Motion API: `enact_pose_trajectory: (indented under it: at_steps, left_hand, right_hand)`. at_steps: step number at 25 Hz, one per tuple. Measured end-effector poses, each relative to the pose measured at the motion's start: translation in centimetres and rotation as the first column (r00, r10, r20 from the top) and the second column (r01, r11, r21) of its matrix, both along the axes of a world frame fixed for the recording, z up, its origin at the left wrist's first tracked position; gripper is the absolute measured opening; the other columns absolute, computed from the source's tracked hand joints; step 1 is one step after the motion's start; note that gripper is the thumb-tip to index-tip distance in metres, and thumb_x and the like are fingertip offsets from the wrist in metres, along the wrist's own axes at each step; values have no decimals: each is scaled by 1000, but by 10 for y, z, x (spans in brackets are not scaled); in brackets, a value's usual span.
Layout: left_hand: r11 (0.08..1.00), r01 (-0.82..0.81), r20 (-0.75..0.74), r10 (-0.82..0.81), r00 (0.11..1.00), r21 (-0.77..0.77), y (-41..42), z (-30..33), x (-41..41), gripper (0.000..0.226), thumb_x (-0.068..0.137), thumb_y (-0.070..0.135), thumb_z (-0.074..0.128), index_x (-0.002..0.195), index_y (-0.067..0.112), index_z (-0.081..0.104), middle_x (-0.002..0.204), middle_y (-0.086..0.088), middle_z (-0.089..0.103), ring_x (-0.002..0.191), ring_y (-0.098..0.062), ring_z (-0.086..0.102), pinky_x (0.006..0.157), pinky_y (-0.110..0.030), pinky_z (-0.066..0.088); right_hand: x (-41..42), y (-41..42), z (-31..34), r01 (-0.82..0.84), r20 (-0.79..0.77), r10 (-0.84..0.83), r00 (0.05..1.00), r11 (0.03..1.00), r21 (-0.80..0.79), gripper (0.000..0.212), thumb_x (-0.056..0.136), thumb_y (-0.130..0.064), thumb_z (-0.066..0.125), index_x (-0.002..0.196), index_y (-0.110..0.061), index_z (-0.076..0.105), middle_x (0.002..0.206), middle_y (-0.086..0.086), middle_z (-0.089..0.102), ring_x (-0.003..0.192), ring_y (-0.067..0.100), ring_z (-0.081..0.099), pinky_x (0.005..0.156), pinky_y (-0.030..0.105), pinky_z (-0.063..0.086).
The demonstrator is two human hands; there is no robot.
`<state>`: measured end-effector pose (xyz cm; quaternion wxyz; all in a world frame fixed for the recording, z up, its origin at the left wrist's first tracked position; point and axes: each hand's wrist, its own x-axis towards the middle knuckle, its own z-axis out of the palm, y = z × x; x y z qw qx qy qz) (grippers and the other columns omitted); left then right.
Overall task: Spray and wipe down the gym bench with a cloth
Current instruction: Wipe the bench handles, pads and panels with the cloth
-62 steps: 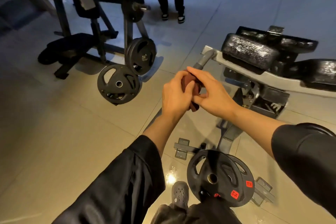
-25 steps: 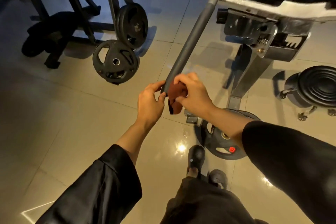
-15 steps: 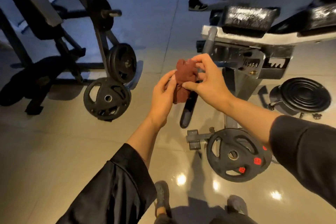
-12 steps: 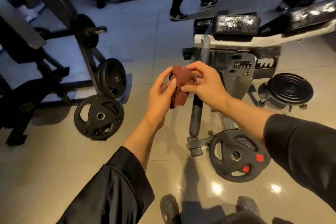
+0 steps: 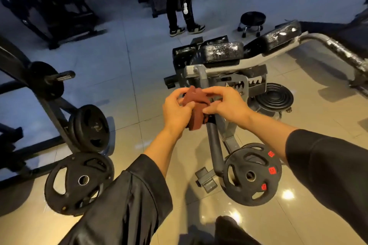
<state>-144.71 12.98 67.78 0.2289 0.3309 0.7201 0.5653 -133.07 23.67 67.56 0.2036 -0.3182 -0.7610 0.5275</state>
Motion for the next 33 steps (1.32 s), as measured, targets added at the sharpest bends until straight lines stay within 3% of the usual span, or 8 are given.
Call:
enact_pose_trajectory:
  at_steps: [5,9,15,17,21,26,30,33]
  left_hand:
    - [982,-187,-28,187,982,-26,22,-5,-35,37,86,-3,62,117,17,58,94,6,59,81,-6,58,81,-31,54]
    - [973,-226,7,226,974,-43,61,-19,-60,47,87,-3,59,127,19,48,123,-7,56,105,-24,57,90,-38,50]
    - [986,167,82,-166,983,-5,90,-48,-67,45,84,-3,59,106,34,48,116,-5,57,98,-23,60,76,-40,58]
    - [982,183,87,-186,979,48,82,-62,-62,46,81,3,63,96,44,47,107,2,58,95,-16,61,76,-45,57]
    - [912,409,63,-409,910,14,69,-73,-76,46,78,-1,66,92,40,49,113,-5,54,90,-7,60,72,-36,58]
    - [929,369,-14,-369,929,12,84,-49,-91,39,81,-3,66,105,25,54,113,4,36,100,-14,47,97,-36,47]
    - [843,536,46,-534,844,-52,47,-40,-57,41,83,-7,62,102,27,51,113,6,35,95,-9,50,78,-9,47]
    - [802,593,32,-593,805,-63,22,-52,-41,46,79,-9,64,97,31,51,112,5,37,101,-9,50,90,-23,48]
  right_hand:
    - [1,26,-10,57,317,-129,940,972,228,42,77,-7,77,117,-15,67,119,4,64,107,19,58,94,31,46]
    - [-13,31,-15,-39,387,-71,919,962,270,53,83,-13,73,133,-19,57,133,1,55,122,21,52,100,32,41]
    - [-29,28,-22,-47,504,-153,850,931,362,54,85,-21,70,135,-36,54,143,-6,50,131,17,46,108,37,35]
    - [-31,20,-21,2,523,-207,827,931,366,54,84,-21,73,132,-38,55,143,-10,49,134,14,41,111,41,30]
    - [-39,5,-27,84,612,-300,732,931,355,55,85,-22,71,133,-42,53,147,-11,44,139,15,34,114,53,17]
    - [-40,-29,-22,174,611,-359,705,924,341,75,83,-26,73,145,-40,34,148,-8,43,133,19,42,108,54,31]
    - [-15,-50,-16,208,676,-354,646,934,291,64,84,-27,70,142,-34,42,139,-8,54,122,15,54,106,47,37]
    - [2,-71,-13,189,720,-296,627,955,228,58,85,-27,70,138,-29,49,133,-6,58,117,14,56,101,38,43]
